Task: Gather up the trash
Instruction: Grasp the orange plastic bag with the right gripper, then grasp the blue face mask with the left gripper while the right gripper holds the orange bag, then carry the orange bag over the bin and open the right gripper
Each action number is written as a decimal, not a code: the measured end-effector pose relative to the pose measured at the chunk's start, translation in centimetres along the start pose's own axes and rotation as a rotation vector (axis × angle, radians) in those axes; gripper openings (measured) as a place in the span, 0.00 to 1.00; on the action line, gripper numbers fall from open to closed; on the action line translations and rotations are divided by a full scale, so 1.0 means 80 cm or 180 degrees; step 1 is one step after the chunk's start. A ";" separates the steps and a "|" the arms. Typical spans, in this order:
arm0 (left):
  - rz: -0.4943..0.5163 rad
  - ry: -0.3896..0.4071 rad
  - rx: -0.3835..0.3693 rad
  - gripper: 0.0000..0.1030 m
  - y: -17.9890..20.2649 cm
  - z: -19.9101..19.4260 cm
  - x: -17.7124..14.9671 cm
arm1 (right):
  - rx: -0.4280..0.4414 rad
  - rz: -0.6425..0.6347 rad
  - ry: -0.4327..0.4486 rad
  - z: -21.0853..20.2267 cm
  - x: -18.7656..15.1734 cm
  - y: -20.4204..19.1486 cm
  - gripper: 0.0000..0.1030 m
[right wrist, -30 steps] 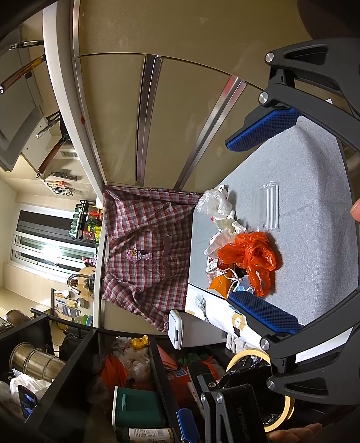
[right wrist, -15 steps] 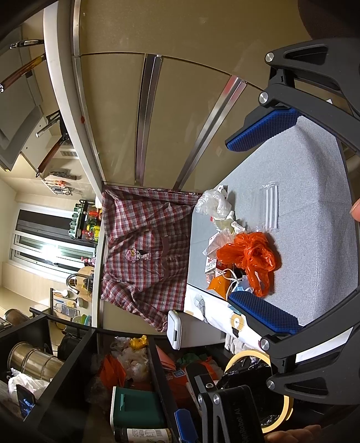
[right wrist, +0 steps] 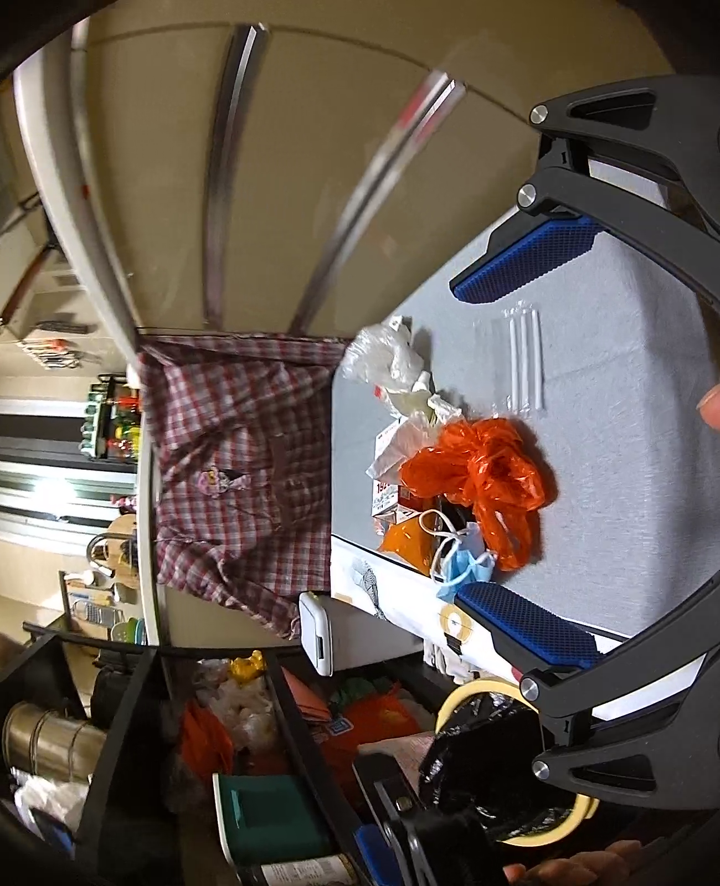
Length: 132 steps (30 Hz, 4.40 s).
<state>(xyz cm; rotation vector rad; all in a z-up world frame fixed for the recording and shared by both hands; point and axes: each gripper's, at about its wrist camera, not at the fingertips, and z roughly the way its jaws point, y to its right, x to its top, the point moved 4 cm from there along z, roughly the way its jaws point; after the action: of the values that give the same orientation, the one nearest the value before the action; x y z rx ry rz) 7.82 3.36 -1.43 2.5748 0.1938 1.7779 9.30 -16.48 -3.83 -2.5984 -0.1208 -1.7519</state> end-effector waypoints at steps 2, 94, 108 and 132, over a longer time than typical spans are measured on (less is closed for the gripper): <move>-0.0061 -0.0031 0.0029 0.93 -0.005 0.008 -0.001 | 0.0011 0.0111 -0.0065 0.028 0.002 0.003 0.95; -0.0334 -0.0359 0.0932 0.04 -0.180 -0.015 0.064 | 0.1635 0.0086 -0.0198 0.042 0.082 -0.204 0.20; -0.0546 -0.0454 0.1093 0.04 -0.232 0.004 0.045 | 0.1946 -0.0303 -0.0381 0.068 0.042 -0.304 0.20; -0.0674 -0.0667 0.1290 0.04 -0.284 0.044 0.024 | 0.2076 -0.0366 -0.0625 0.117 -0.017 -0.356 0.25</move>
<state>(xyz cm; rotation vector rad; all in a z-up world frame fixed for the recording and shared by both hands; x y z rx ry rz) 9.51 26.32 -2.63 2.8411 0.8681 1.5117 15.52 12.26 -9.73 -2.2818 -0.7191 -1.1919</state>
